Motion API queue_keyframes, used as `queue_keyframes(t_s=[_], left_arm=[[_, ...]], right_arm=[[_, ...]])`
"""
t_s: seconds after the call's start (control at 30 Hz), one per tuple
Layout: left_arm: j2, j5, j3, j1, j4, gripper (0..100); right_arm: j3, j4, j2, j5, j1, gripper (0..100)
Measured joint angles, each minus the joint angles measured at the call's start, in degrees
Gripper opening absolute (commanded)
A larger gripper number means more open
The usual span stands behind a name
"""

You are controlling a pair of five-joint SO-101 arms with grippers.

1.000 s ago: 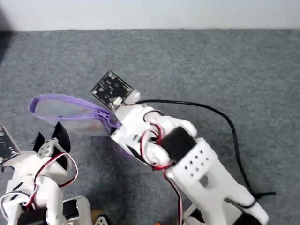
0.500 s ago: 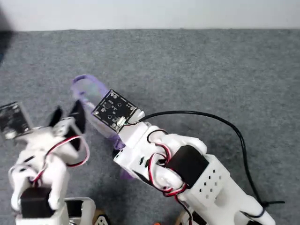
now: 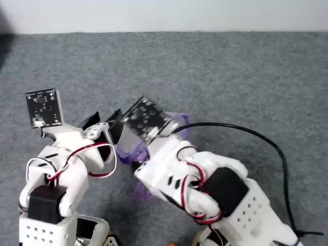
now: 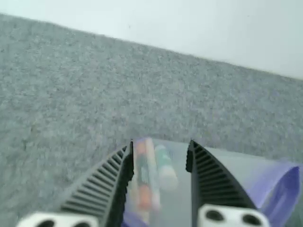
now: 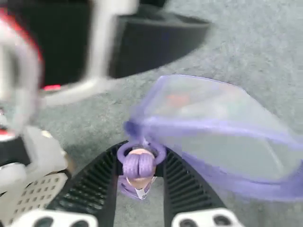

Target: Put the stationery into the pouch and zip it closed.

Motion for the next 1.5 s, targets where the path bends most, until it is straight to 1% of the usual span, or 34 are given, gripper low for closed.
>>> queue_keyframes(t_s=[0.1,0.27,0.4,0.5,0.57,0.77,0.87,1.13,1.2,1.33,1.43,1.5], left_arm=[[0.0,-0.2,-2.5,0.0,4.8,18],[0.0,-5.9,-6.4,0.0,14.0,19],[-1.7,-12.0,-7.7,0.2,20.0,25],[-4.7,-15.0,-7.8,0.4,22.2,32],[-6.3,-16.4,-7.8,0.4,23.1,35],[-7.4,-18.5,-6.4,0.4,23.6,36],[-7.4,-20.7,-2.5,0.4,21.5,35],[-7.2,-27.3,6.2,0.4,9.0,35],[-7.3,-28.0,7.5,0.8,5.9,33],[-7.3,-28.3,10.2,5.8,2.3,26],[-6.9,-28.3,13.5,11.1,-1.5,23],[-6.8,-28.3,15.6,12.7,-4.8,22]], right_arm=[[0.0,0.1,-0.1,2.5,3.4,0.8],[0.0,0.1,-0.4,8.3,7.5,0.8],[0.0,-1.9,-0.4,11.5,9.3,0.8],[0.0,-3.4,-0.4,13.0,9.8,0.8],[0.0,-4.2,-0.4,13.4,9.8,0.8],[0.0,-5.0,-0.4,13.5,9.9,0.8],[0.0,-5.9,-0.4,13.5,9.9,0.8],[0.0,-6.1,-0.4,14.8,9.9,0.8],[0.0,-6.1,-0.4,15.0,9.9,0.8],[0.0,-6.1,-0.4,15.9,9.9,0.8],[0.0,-6.1,-0.4,15.9,9.9,0.8],[0.0,-6.1,-0.4,15.9,9.9,0.8]])
